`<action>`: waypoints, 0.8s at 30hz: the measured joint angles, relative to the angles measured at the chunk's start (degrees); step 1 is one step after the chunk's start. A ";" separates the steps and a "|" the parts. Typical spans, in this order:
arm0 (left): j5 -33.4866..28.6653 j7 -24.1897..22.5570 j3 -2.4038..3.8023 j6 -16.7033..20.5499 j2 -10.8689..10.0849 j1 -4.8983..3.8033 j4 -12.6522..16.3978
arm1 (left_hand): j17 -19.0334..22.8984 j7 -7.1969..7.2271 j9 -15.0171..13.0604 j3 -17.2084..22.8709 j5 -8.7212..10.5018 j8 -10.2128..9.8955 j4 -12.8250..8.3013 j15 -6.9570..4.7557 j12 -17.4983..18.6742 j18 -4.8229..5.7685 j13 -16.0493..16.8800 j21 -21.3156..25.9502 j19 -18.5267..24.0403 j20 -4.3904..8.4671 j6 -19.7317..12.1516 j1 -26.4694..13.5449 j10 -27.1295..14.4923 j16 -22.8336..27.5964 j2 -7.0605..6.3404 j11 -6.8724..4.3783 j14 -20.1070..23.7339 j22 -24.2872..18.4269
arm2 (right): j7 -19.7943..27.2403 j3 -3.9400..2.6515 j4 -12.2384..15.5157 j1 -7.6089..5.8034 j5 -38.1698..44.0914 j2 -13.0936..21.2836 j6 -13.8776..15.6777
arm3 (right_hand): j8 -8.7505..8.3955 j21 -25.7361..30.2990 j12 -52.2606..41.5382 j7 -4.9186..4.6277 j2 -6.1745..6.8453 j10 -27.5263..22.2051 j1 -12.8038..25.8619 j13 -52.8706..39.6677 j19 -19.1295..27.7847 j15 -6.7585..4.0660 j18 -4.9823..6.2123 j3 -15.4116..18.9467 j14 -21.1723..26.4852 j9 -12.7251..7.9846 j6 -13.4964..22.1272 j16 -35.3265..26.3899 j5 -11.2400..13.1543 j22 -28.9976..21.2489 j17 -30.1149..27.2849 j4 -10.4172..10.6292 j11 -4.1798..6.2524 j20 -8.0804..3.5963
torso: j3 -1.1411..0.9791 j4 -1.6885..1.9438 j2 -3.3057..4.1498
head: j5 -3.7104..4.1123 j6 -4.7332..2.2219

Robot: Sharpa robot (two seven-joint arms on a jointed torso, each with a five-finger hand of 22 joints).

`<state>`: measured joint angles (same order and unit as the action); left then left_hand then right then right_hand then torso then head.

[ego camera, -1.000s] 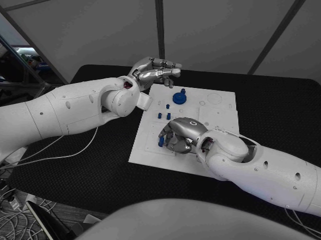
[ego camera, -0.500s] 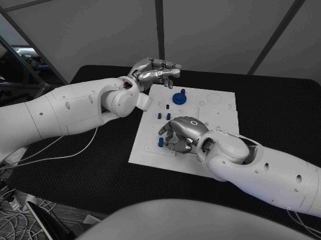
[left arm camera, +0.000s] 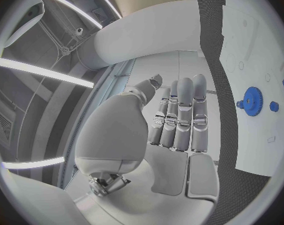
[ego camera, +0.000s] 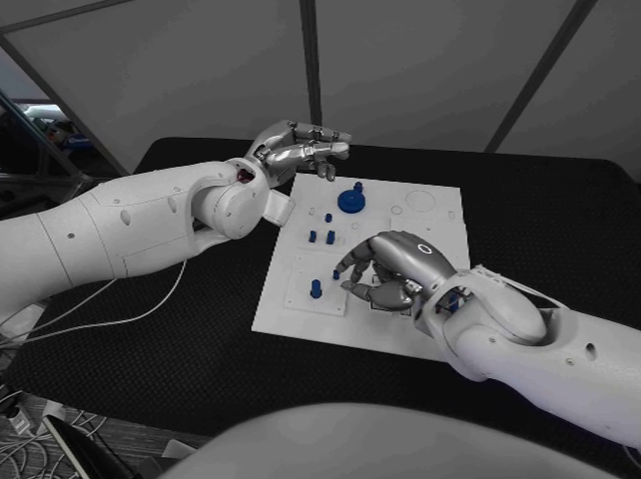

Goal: Assemble the parts on the task board

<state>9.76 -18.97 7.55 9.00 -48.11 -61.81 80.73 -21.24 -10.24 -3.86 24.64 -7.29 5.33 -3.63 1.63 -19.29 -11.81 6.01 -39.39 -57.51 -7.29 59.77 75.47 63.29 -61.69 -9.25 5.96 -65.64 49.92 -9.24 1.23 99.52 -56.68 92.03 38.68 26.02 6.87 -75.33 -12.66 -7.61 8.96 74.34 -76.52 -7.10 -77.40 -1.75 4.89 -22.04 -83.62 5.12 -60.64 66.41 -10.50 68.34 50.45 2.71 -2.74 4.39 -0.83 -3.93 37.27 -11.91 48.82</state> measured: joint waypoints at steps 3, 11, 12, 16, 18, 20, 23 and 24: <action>0.00 0.00 -0.08 -0.02 -0.21 0.00 0.05 | 0.00 0.00 0.00 0.00 0.00 0.00 0.00 0.00 0.00 0.00 0.01 0.00 0.00 0.00 0.00 0.00 0.00 0.00 0.00 0.00 0.00 0.00 | 0.61 -0.22 1.86 -1.02 -5.18 4.16 -0.58 | 0.69 0.00 -3.09 0.49 0.07 1.93 2.10 -2.31 0.00 -0.01 0.00 2.03 -0.02 0.13 -0.75 0.09 -2.02 0.07 0.46 1.53 0.39 0.00 | 0.02 -0.21 -0.16 | 0.95 -0.36; 0.00 -0.04 -0.48 -0.09 -1.31 0.02 0.51 | 0.00 0.22 -0.08 -1.04 0.00 0.50 0.41 0.00 -1.07 0.00 0.30 0.44 0.20 -0.20 0.22 -0.33 -0.21 0.00 0.32 -0.22 0.00 -0.16 | -1.04 -0.39 6.22 -2.31 -16.61 15.87 -4.70 | 4.69 -4.67 -30.58 1.98 0.81 2.83 5.64 -28.64 -3.77 -0.96 -0.45 11.28 -0.30 1.82 -1.45 8.52 -9.81 6.42 12.86 5.10 2.04 -1.48 | 0.13 -1.01 -0.50 | 4.30 -1.27; 0.00 -0.06 -0.50 -0.09 -1.38 0.03 0.57 | 0.02 0.22 -0.08 -1.22 0.00 0.50 0.59 0.00 -1.08 0.00 0.30 0.45 0.20 -0.20 0.22 -0.48 -0.21 -0.08 0.43 -0.22 0.00 -0.18 | -1.77 -0.39 6.77 -2.36 -17.51 17.42 -4.72 | 5.46 -5.16 -36.40 2.01 0.83 2.61 5.66 -34.76 -4.16 -1.38 -0.94 12.92 -0.31 2.23 -1.28 9.36 -10.74 6.55 14.11 5.71 2.26 -1.39 | 0.15 -1.14 -0.56 | 4.80 -1.33; 0.00 -0.15 -0.56 -0.06 -1.51 0.03 0.94 | 0.06 0.40 -0.08 -2.84 0.29 0.74 1.07 0.00 -2.26 0.00 0.59 0.89 0.20 -0.20 0.40 -1.33 -0.21 -0.44 -0.40 -0.22 0.00 -0.42 | -4.67 -0.39 8.42 -2.40 -18.95 21.04 -4.07 | 8.40 -6.71 -51.06 2.32 0.19 2.47 5.64 -50.97 -5.16 -1.66 -0.94 18.02 -0.23 3.89 -0.08 11.77 -11.10 6.61 17.83 7.86 2.41 -1.44 | 0.19 -1.55 -0.73 | 6.43 -1.58; 0.00 -0.18 -0.60 -0.04 -1.52 0.03 1.05 | 0.09 0.64 -0.08 -3.66 0.29 0.74 1.29 0.00 -2.83 0.00 0.75 0.89 0.20 -0.20 0.22 -1.93 -0.21 -0.44 -0.55 -0.22 0.00 -0.53 | -6.09 -0.39 9.04 -2.40 -19.00 21.83 -3.60 | 9.45 -7.24 -54.18 2.66 -0.10 3.10 5.35 -54.69 -5.48 -1.66 -0.93 19.76 -0.23 4.49 0.26 12.56 -11.10 6.61 19.19 8.69 2.19 -1.52 | 0.20 -1.72 -0.78 | 6.90 -1.65; 0.00 -0.20 -0.67 -0.02 -1.55 0.03 1.16 | 0.12 0.64 -0.08 -4.30 0.29 0.74 1.58 -0.17 -3.12 0.00 0.92 1.11 0.20 -0.20 0.22 -2.06 -0.21 -0.44 -0.68 -0.22 0.17 -0.65 | -7.79 -0.39 9.57 -2.36 -18.74 22.39 -3.08 | 10.15 -7.53 -55.72 2.51 -0.10 3.47 5.35 -56.61 -5.68 -1.66 -1.40 20.85 -0.23 4.90 0.53 13.17 -11.10 6.61 20.25 9.44 2.23 -1.35 | 0.20 -1.94 -0.84 | 7.34 -1.65; 0.00 -0.21 -0.71 0.02 -1.63 0.03 1.30 | 0.16 0.63 -0.08 -4.94 0.29 0.97 1.85 -0.21 -3.63 0.00 1.09 1.33 0.20 -0.20 0.22 -2.06 -0.25 -0.44 -0.68 -0.25 0.21 -0.75 | -10.18 -0.39 10.02 -1.80 -17.84 22.70 -2.57 | 11.56 -7.83 -57.25 2.48 -0.35 3.47 5.30 -58.75 -5.86 -1.65 -1.83 23.49 -0.23 5.70 1.52 13.94 -12.25 6.61 21.66 11.47 2.23 -1.53 | 0.20 -2.19 -0.91 | 7.55 -1.57; 0.00 -0.21 -0.73 0.03 -1.64 0.03 1.33 | 0.18 0.64 -0.08 -5.24 0.29 0.97 1.87 -0.21 -3.84 0.01 1.15 1.33 0.20 -0.20 0.22 -2.06 -0.39 -0.64 -0.68 -0.40 0.21 -0.80 | -10.86 -0.38 10.06 -1.56 -17.49 22.69 -2.48 | 11.85 -8.05 -57.43 2.58 -0.33 3.47 5.28 -59.13 -5.90 -1.65 -1.83 24.26 -0.22 5.89 1.84 14.06 -12.61 6.61 21.91 11.95 2.23 -1.50 | 0.19 -2.25 -0.91 | 7.55 -1.54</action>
<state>9.76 -19.19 6.82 9.03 -49.75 -61.78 82.06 -21.06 -9.60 -3.94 19.40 -7.00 6.29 -1.76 1.43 -23.13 -11.81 7.16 -38.07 -57.31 -7.49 60.00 73.42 62.89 -62.33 -9.93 5.56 -65.43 49.12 -20.11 0.85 109.57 -58.24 74.55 61.37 23.53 18.72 -83.39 -70.09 -5.03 8.63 77.81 -71.25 -66.24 -83.30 -3.41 3.06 2.22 -83.85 11.01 -58.80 80.47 -23.11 74.95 72.36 14.66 -0.51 2.90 -0.64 -6.17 36.36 -4.36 47.29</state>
